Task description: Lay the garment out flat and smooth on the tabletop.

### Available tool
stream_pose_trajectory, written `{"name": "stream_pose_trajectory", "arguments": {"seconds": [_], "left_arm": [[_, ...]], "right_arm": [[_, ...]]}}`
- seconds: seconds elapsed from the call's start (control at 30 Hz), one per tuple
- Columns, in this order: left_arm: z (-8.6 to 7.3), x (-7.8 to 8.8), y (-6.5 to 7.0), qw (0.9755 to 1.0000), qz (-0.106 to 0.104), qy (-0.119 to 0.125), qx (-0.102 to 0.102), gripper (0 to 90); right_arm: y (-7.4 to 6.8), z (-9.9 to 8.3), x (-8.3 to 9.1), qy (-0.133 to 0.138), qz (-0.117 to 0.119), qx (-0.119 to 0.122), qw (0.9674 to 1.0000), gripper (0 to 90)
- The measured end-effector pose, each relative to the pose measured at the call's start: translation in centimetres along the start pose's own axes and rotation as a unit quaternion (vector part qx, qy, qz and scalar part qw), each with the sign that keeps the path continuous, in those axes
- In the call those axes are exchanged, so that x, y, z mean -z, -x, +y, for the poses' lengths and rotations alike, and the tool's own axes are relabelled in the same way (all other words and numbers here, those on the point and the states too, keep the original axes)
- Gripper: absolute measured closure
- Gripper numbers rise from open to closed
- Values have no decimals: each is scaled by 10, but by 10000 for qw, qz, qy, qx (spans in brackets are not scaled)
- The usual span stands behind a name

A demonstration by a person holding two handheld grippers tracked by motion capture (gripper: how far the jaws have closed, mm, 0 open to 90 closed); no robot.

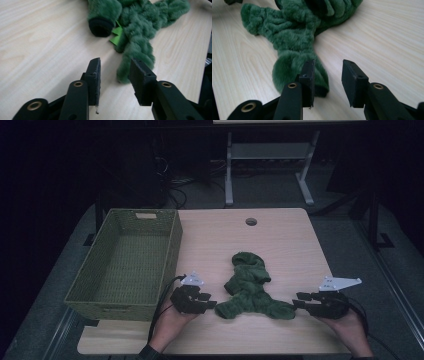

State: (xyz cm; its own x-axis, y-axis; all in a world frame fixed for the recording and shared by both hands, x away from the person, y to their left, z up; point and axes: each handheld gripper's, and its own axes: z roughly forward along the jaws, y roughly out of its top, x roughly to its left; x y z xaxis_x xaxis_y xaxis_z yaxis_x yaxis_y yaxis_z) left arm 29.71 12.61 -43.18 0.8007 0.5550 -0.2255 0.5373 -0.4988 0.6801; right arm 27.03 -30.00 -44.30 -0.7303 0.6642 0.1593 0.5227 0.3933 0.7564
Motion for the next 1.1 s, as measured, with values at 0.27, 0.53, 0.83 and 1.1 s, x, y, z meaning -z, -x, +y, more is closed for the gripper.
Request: {"name": "stream_pose_trajectory", "arguments": {"seconds": [0.27,0.53,0.83,1.1], "left_arm": [[20,-18,-6,9999,-68,42,-100,493],[38,-34,-14,9997,-38,65,-231,478],[40,-48,-21,9995,-146,38,-277,455],[41,-57,-23,9991,-268,5,-340,557]], "right_arm": [[0,25,-11,133,131,-5,9998,581],[-4,58,-26,281,229,105,9993,540],[-9,82,-48,331,365,194,9986,514],[-14,89,-64,168,332,281,9989,520]]}}
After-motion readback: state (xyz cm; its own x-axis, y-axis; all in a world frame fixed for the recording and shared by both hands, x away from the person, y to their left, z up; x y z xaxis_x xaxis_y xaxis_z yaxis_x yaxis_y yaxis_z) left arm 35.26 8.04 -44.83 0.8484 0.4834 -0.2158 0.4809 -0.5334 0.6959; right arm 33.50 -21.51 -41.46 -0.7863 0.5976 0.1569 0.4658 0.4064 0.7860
